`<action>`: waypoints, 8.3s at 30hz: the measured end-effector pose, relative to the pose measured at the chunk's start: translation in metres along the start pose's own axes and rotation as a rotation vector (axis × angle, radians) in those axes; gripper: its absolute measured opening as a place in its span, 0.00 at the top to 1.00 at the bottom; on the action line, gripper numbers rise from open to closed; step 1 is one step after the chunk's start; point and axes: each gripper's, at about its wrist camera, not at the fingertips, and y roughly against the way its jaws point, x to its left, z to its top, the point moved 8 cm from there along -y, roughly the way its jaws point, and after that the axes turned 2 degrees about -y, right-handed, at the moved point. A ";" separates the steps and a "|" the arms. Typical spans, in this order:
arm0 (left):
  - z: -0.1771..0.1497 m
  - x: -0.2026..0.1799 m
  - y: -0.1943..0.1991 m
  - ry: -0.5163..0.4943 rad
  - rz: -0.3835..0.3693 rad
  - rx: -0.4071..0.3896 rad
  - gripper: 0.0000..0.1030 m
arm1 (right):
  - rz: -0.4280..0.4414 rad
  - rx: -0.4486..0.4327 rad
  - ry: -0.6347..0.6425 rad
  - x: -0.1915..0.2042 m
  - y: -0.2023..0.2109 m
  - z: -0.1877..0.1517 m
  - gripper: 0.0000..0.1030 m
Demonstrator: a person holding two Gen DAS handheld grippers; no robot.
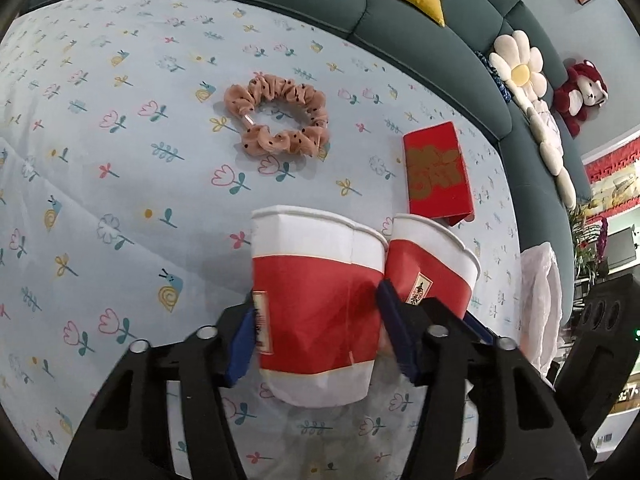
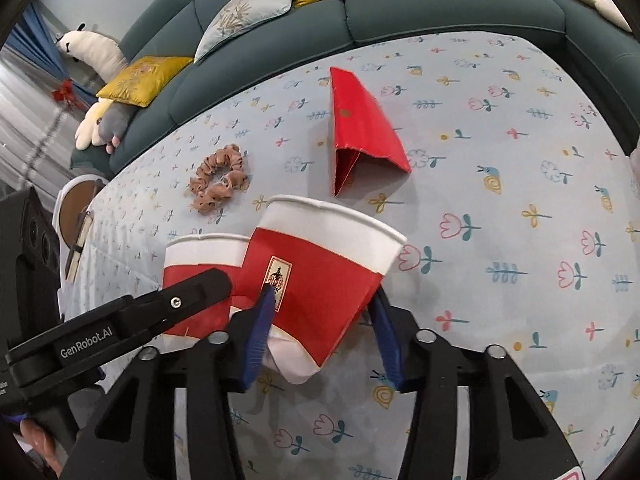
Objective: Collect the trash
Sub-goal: 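Grasp a red paper cup with the right tool while the left tool grasps the other cup, then carry both red paper cups over the white bin with both tools, then open the left tool to drop its cup into the bin, then open the right tool to drop its cup into the bin, then move both tools back over the bed toward the red packet and brown ring, then grasp the red packet with the right tool while the left tool grasps the brown ring, then carry the red packet and brown ring over the white bin with both tools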
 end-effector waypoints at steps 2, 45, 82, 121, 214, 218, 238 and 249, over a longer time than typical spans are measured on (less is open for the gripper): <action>0.002 -0.003 0.005 0.004 -0.017 -0.001 0.63 | 0.022 -0.011 -0.043 -0.007 0.007 0.004 0.70; -0.026 -0.268 0.038 -0.448 -0.033 -0.082 0.80 | -0.128 -0.375 -0.083 -0.134 0.211 0.050 0.75; -0.083 -0.446 0.029 -0.701 -0.139 -0.072 0.78 | -0.240 -0.563 -0.216 -0.264 0.332 0.046 0.75; -0.029 -0.349 0.052 -0.499 -0.050 -0.159 0.40 | -0.231 -0.509 -0.117 -0.201 0.289 0.069 0.47; 0.098 -0.128 0.050 -0.305 0.178 -0.242 0.93 | -0.131 -0.265 0.149 -0.003 0.101 0.118 0.88; 0.090 -0.167 0.067 -0.343 0.158 -0.269 0.93 | -0.137 -0.318 0.140 -0.014 0.139 0.123 0.88; 0.014 -0.323 0.112 -0.542 0.056 -0.325 0.93 | -0.192 -0.514 0.056 -0.096 0.292 0.103 0.88; -0.031 -0.382 0.092 -0.630 0.008 -0.285 0.93 | -0.236 -0.536 -0.020 -0.160 0.323 0.078 0.88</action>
